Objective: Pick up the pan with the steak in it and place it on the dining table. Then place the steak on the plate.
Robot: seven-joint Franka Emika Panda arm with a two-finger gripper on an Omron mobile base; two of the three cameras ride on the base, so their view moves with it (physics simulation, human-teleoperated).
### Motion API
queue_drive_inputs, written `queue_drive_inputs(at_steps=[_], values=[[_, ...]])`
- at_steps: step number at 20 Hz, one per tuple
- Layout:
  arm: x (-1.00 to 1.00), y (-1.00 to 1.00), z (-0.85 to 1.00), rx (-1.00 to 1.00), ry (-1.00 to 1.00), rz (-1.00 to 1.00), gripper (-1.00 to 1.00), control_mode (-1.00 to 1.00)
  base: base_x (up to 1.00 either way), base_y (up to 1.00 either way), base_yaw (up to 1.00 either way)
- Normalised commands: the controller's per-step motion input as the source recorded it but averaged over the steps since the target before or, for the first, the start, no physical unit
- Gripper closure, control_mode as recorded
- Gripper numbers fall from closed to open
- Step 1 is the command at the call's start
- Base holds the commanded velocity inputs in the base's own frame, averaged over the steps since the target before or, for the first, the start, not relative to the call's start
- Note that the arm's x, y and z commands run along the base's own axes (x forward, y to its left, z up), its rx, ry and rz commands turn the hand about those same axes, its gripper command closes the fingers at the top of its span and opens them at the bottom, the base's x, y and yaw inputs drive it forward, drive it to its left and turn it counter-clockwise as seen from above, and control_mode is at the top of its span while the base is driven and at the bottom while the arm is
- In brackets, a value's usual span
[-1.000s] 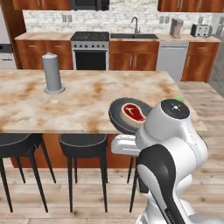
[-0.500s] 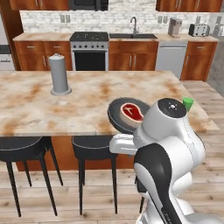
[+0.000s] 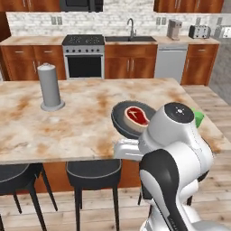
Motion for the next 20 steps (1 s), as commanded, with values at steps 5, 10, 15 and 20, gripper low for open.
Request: queue_drive_inputs(at_steps=[5, 10, 15, 20], values=[[0.30, 0.00, -0.05, 0.00, 0.00, -0.03, 1.00, -1.00, 0.46, 0.00, -0.05], [0.74, 0.00, -0.13, 0.00, 0.00, -0.09, 1.00, -1.00, 0.00, 0.00, 0.00], [0.69, 0.00, -0.15, 0.00, 0.00, -0.12, 1.00, -1.00, 0.00, 0.00, 0.00], [0.61, -0.01, -0.18, 0.00, 0.01, -0.12, 1.00, -1.00, 0.00, 0.00, 0.00]])
